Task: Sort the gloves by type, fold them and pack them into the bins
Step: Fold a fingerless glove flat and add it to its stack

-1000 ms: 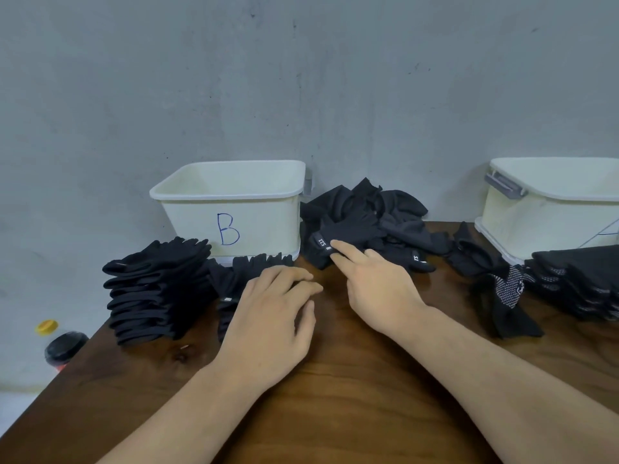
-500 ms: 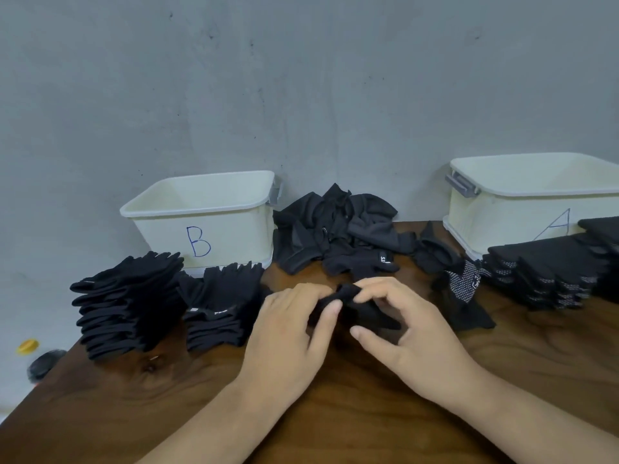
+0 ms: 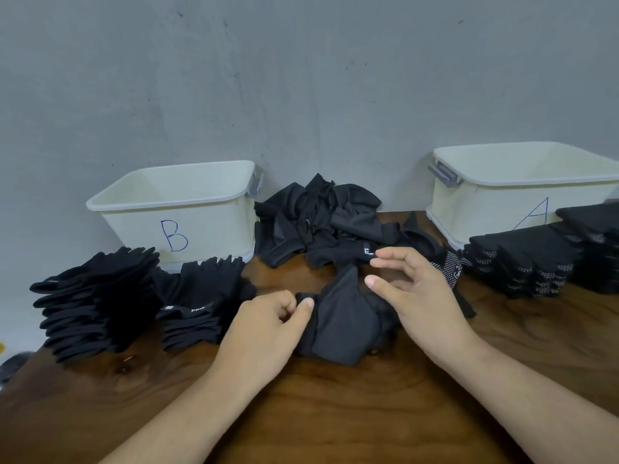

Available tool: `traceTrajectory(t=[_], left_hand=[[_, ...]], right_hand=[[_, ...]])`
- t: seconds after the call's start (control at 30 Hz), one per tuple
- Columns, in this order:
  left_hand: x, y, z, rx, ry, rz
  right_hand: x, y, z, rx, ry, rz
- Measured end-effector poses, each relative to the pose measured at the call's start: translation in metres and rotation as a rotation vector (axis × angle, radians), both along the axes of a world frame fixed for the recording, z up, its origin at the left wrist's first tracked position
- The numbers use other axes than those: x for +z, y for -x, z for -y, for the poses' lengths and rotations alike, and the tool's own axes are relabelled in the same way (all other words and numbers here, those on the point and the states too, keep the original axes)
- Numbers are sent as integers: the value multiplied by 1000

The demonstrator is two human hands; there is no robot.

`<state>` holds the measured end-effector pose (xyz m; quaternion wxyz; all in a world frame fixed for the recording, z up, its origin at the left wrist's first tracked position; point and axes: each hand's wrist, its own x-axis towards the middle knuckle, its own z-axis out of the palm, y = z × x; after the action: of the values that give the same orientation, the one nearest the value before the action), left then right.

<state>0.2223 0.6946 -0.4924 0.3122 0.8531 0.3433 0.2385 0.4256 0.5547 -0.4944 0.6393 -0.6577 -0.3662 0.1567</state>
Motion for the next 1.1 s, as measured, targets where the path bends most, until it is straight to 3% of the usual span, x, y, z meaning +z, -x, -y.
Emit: traceTrajectory(t=[0.07,0.17,0.37,0.5,0.63,0.73,0.87,1.0,1.1], left_hand=[[0,3,-3,19,-76,-114],[1,7,-6,74,-98,-139],[15,13,-7,161,-261,-379],[12,15,-2,56,-370,-253],[5,13,-3,-157,-471,-135],[1,11,0,-265,-423,-195],[-6,11,-7,-207,-332,-218],[-7,11,-11,-156,-322,-209],[-6,10,-10,-149,-328,-228]], right_hand=[[-2,0,-1,20,-1,-24],[2,2,0,55,2,-44],[-8,7,5,140,431,524],[-11,7,0,27,480,688],[-11,4,2,-23,416,640],[-2,10,4,7,343,585],[1,13,9,20,424,623],[-1,13,9,72,597,895],[-4,13,8,189,503,863]])
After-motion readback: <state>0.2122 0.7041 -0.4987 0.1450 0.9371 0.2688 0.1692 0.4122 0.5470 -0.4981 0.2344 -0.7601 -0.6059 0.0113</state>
